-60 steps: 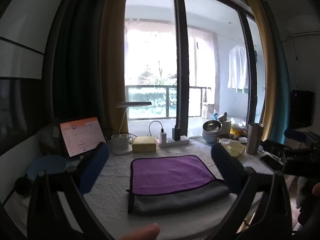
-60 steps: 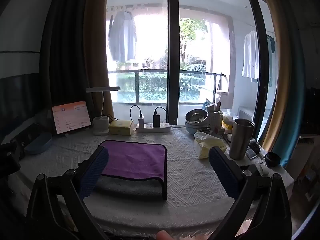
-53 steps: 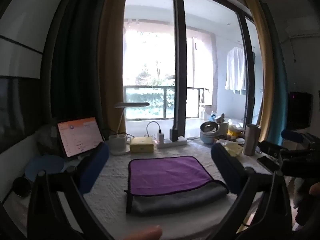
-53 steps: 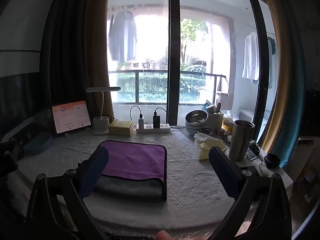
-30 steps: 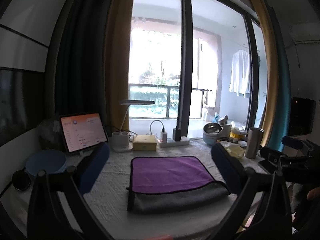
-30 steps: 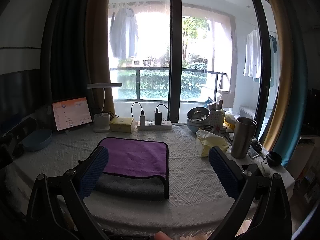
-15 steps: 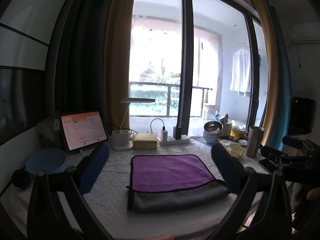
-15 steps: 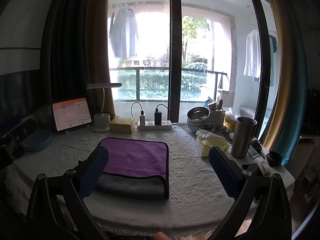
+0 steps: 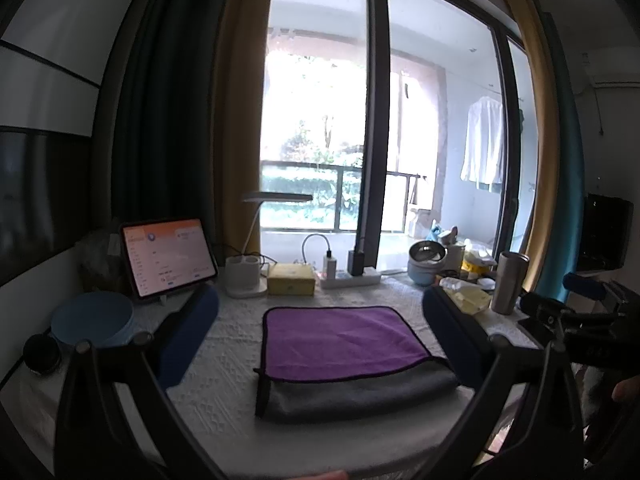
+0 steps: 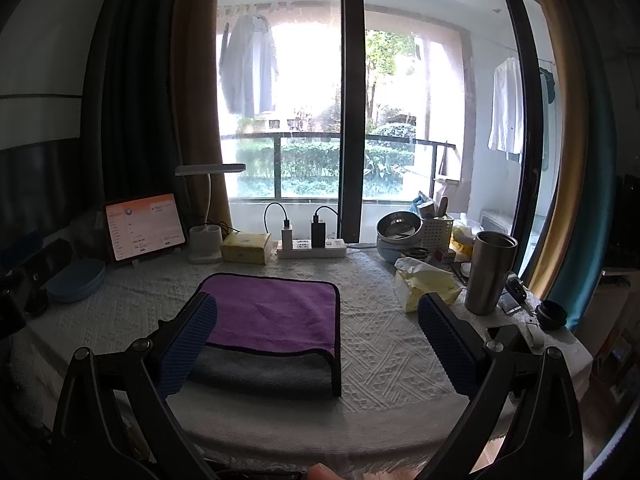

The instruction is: Fold towel

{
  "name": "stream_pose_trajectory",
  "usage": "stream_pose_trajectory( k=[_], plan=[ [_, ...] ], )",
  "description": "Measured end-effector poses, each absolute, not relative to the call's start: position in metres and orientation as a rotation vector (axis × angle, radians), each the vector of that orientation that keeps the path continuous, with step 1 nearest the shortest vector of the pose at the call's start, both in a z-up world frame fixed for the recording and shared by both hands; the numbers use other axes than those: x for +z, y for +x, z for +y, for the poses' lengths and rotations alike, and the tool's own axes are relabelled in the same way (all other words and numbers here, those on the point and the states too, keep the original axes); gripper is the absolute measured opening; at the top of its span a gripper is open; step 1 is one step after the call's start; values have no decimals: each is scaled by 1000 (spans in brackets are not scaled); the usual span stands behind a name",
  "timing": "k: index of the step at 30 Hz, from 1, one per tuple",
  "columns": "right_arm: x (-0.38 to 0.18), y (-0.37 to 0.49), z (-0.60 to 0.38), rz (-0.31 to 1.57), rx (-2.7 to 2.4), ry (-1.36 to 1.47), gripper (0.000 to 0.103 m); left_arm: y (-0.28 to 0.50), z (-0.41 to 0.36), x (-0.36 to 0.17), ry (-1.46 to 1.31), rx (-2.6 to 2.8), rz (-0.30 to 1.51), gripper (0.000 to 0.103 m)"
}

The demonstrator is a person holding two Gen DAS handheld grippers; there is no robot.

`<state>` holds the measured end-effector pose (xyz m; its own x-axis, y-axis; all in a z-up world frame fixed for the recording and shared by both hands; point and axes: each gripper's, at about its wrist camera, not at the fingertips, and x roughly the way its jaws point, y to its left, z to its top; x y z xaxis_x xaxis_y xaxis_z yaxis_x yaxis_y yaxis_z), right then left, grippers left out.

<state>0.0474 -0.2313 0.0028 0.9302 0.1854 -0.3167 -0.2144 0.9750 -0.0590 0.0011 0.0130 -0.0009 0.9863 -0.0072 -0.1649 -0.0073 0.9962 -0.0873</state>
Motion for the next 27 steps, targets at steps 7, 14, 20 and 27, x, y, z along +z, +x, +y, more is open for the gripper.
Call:
stream_pose_trajectory(
  k=[7, 14, 20, 27],
  plan=[
    [3, 49, -228, 320, 219, -88, 102, 1, 13, 0, -95, 0, 173, 103],
    [1, 50, -228, 323, 220, -84, 102, 4, 16, -3, -109, 2, 178, 103],
    [1, 51, -227, 324, 221, -88, 102, 4, 16, -3, -110, 3, 178, 103],
    [1, 51, -226, 322, 217, -90, 102, 4, 16, -4, -114, 7, 178, 103]
  ],
)
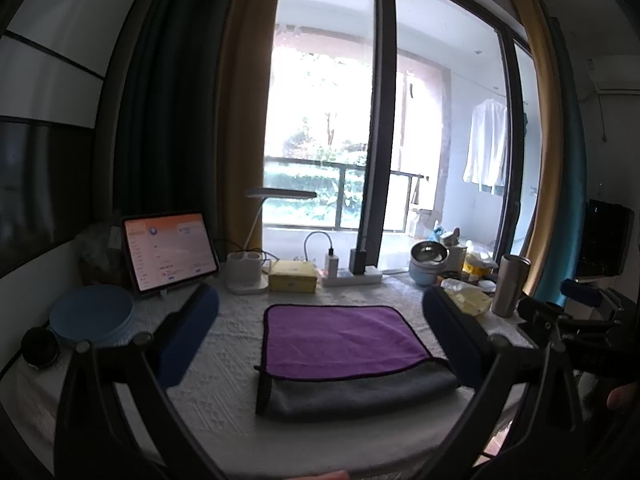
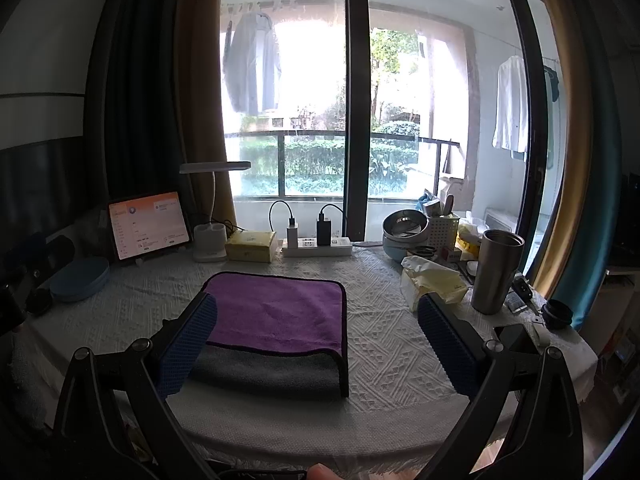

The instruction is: Fold towel

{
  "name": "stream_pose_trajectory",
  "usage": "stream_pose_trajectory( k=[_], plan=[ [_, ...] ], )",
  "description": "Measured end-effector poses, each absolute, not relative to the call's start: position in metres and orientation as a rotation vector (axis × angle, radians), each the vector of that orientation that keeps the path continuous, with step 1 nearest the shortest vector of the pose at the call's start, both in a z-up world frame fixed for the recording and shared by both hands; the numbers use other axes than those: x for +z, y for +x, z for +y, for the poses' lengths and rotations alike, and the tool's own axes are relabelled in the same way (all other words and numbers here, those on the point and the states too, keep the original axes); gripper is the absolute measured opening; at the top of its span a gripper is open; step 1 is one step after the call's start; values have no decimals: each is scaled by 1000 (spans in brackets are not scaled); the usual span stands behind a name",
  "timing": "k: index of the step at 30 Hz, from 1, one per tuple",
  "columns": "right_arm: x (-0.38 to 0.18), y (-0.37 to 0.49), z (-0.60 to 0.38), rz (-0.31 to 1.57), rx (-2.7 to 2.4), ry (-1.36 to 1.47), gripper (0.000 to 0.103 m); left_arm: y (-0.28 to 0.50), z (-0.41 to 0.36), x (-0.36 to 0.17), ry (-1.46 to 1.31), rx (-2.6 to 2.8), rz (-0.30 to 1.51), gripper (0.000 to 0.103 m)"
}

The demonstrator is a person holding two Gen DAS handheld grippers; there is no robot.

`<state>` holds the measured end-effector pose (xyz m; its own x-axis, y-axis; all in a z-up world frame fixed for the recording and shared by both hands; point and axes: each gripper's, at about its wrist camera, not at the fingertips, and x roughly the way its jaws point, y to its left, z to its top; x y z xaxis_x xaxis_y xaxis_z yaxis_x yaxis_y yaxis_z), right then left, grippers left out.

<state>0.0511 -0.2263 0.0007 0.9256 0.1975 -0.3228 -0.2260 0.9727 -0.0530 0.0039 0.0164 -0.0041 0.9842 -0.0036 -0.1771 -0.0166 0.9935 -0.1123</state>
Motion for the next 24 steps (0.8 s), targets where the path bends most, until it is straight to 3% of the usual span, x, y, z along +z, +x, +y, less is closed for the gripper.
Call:
stream_pose_trajectory(
  k=[24],
  plan=[
    [-33, 100, -231, 424, 201, -111, 100, 64, 27, -50, -122, 27, 329, 103]
  ],
)
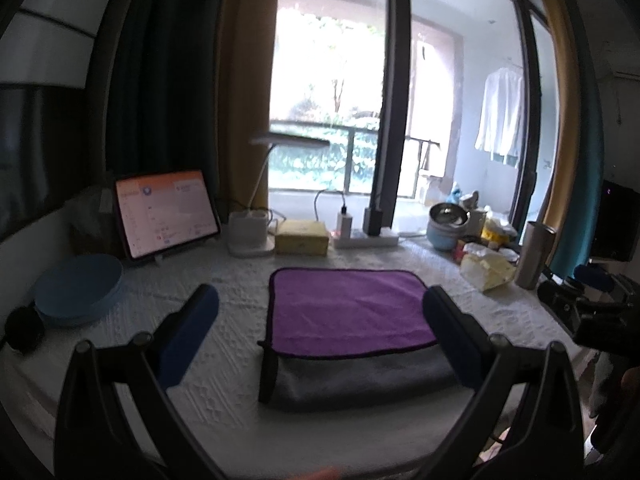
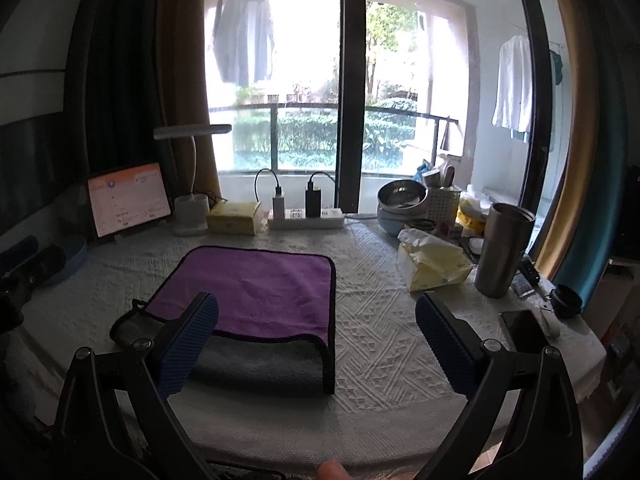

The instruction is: Fold towel

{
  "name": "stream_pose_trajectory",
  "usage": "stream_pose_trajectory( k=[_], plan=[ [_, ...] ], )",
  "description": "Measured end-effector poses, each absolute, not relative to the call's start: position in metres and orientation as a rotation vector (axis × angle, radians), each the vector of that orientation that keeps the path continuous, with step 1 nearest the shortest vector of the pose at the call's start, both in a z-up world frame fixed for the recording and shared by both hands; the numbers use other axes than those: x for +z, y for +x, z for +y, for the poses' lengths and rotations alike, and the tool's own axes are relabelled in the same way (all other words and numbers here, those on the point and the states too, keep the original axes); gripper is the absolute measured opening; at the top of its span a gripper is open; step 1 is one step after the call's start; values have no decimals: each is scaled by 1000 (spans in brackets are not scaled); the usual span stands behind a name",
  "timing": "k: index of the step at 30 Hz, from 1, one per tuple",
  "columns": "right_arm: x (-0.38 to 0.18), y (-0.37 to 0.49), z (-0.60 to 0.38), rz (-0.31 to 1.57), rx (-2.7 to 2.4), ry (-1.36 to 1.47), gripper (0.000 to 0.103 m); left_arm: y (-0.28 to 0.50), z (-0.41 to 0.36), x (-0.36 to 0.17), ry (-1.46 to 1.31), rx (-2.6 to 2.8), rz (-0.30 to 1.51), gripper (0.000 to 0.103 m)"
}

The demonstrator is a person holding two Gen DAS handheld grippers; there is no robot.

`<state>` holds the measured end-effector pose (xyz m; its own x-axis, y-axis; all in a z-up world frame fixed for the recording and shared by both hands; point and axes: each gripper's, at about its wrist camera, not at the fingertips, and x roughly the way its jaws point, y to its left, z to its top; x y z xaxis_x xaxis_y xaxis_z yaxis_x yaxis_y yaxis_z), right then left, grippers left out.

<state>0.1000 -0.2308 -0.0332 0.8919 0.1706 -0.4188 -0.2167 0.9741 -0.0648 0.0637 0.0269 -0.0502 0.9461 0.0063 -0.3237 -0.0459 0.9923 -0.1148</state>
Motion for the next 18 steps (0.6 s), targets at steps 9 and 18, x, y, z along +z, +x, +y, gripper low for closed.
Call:
stream_pose_trajectory(
  k=[9, 18],
  plan=[
    [-62, 135, -237, 532, 204, -87, 91, 111, 35, -90, -127, 33, 503, 102],
    [-95, 172, -241, 649, 205, -67, 81, 145, 36, -126, -131, 37, 640, 102]
  ],
)
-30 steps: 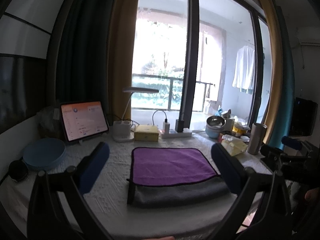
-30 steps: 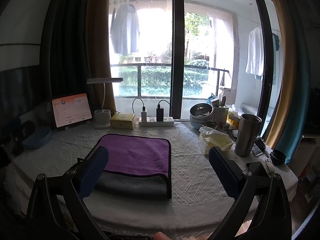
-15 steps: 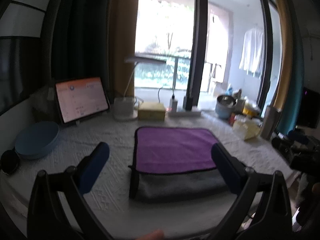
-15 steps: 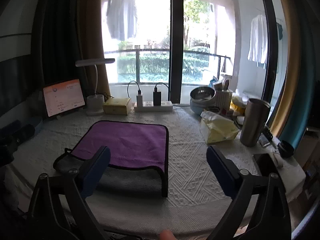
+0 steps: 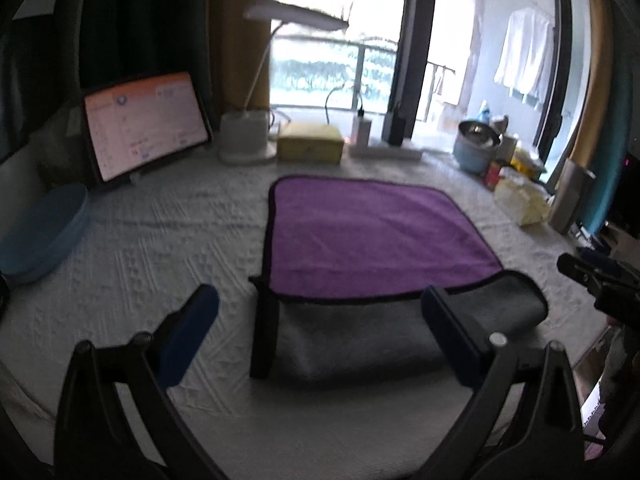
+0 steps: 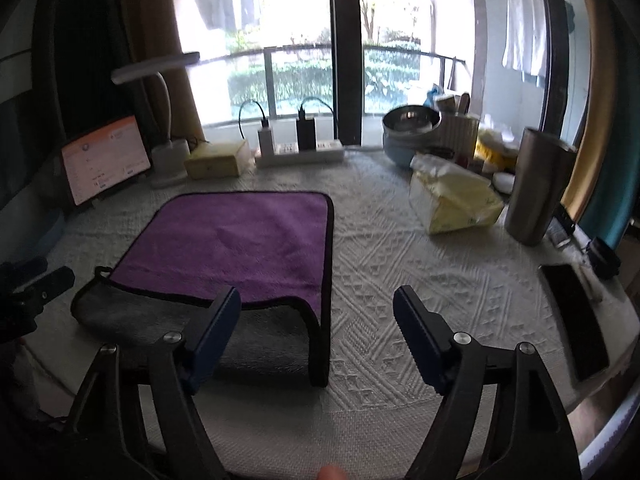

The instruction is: Fold towel

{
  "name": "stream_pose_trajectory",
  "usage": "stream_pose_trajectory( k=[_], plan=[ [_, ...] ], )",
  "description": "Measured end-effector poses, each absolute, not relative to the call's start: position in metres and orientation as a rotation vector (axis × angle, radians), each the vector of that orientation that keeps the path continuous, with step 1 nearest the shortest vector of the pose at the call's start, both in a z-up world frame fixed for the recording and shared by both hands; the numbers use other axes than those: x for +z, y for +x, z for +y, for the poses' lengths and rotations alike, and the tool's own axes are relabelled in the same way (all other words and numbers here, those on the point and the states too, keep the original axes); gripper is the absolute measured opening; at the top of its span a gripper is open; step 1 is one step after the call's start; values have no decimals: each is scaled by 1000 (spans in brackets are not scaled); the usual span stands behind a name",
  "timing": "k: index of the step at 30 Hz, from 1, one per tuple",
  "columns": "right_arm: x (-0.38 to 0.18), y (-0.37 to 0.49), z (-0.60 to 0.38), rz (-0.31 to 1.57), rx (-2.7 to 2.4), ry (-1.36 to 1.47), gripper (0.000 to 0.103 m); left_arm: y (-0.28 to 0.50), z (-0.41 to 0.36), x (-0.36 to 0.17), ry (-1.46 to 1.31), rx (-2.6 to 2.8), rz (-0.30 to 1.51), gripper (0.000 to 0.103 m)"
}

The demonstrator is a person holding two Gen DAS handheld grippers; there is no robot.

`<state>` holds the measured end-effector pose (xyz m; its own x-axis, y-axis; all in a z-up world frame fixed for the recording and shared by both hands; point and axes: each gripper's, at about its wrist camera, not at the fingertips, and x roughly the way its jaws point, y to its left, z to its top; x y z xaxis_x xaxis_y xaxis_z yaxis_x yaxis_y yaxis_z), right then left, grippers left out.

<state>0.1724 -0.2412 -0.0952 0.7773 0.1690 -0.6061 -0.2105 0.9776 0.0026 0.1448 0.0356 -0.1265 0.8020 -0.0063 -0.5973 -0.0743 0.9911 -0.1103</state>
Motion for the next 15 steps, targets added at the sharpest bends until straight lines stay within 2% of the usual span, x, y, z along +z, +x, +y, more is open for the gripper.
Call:
stream_pose_trajectory(
  k=[7, 9, 13, 15],
  plan=[
    [-120, 196, -243, 734, 215, -54, 79, 167, 39, -148, -138, 45, 712, 100],
    [-127, 202, -243, 759, 221, -50, 78, 172, 39, -152, -133, 46, 731, 92],
    [-140, 210, -241, 812, 238, -37, 66, 179, 41, -163, -138, 44, 773, 87],
    [-147, 213, -241, 837, 246, -31, 59, 180, 41, -166, -134, 45, 784, 81]
  ],
)
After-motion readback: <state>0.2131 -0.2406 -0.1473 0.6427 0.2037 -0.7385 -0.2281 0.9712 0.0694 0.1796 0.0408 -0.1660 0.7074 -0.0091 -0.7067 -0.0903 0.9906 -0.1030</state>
